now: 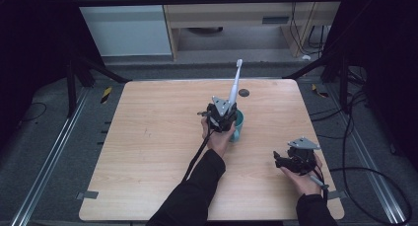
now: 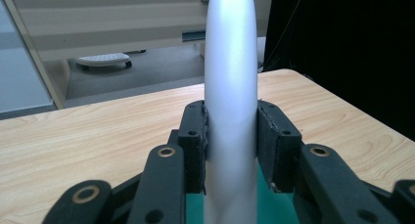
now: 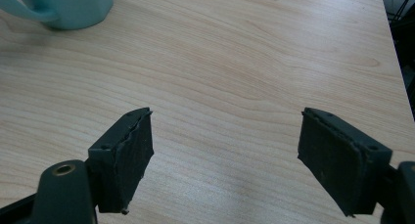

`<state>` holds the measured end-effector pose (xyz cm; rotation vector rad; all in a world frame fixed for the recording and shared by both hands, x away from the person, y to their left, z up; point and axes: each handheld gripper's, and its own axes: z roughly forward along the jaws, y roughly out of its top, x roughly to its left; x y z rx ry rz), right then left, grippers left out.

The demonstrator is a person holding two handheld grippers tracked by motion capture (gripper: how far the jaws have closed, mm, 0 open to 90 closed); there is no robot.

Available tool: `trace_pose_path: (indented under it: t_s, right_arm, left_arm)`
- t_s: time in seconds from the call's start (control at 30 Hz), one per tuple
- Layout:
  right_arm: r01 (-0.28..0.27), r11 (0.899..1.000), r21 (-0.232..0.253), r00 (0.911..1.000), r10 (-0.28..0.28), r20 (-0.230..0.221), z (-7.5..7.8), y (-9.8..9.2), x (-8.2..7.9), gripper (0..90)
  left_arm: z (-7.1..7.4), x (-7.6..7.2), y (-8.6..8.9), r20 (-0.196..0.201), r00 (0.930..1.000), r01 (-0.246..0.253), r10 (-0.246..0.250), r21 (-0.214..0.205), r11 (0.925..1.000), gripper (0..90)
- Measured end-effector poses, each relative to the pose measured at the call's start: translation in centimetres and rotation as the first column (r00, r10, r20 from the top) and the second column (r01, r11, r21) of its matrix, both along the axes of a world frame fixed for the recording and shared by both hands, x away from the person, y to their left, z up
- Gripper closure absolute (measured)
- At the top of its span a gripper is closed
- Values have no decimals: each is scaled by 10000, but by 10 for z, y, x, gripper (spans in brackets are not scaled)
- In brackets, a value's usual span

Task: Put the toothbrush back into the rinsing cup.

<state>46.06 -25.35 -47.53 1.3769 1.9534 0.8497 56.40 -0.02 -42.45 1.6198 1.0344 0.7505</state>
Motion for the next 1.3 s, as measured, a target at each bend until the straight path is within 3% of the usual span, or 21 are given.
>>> trace_pose_path:
  t_s: [0.4,0.9,1.3]
  right_arm:
    - [-28,10000,-33,10000,28,-33,0,0,0,207]
    - [7,10000,-33,10000,-7,-52,0,1,0,205]
    - [59,10000,0,10000,-59,-34,0,0,0,200]
  left_arm:
    - [-10,-2,-1,89,9999,-86,83,312,9995,658]
    - [-24,-3,4,-64,10000,-16,17,105,9999,657]
    - [-35,-5,3,-246,9997,90,-86,184,9998,656]
